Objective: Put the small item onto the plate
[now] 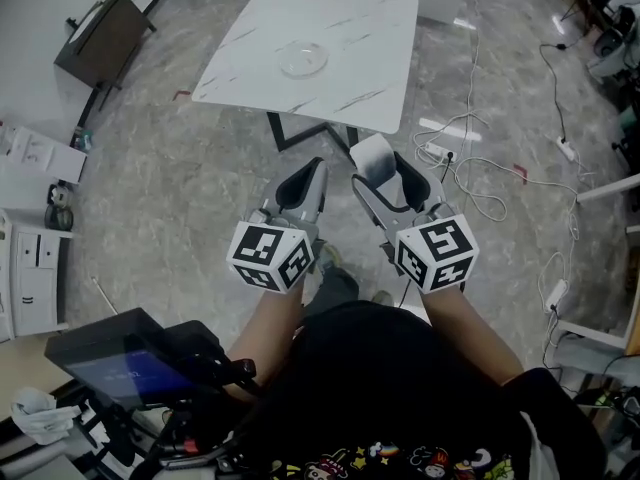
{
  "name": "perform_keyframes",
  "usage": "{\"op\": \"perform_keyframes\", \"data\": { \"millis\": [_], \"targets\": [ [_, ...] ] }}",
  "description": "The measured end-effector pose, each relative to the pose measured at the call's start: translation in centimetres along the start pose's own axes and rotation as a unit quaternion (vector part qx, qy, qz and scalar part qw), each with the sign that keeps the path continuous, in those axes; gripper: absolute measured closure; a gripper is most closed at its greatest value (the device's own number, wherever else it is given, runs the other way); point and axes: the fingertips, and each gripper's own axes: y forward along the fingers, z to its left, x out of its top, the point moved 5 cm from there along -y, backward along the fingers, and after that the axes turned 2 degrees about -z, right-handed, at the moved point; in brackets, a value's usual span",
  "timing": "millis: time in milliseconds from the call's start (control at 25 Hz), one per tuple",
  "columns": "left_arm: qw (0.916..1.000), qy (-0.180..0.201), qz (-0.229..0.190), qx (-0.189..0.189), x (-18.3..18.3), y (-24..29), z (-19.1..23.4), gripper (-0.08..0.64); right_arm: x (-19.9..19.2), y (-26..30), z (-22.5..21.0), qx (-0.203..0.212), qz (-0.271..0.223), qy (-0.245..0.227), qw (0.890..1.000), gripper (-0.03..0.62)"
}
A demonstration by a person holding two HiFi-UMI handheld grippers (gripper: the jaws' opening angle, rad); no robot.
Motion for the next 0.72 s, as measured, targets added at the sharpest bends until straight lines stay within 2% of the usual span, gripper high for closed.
{"op": "perform_keyframes", "data": {
  "millis": [200,720],
  "targets": [
    [0.9999,-0.013,0.007,-0.007,0.7,1.6,5.7,0.56,0.5,5.6,0.7,-0.006,0.014,-0.001,1.0,0.267],
    [0.9992,-0.016,0.003,-0.037,2.4,3.5,13.1,0.56,1.3,13.0,1.8,-0.035,0.015,0.007,0.999,0.267]
  ]
}}
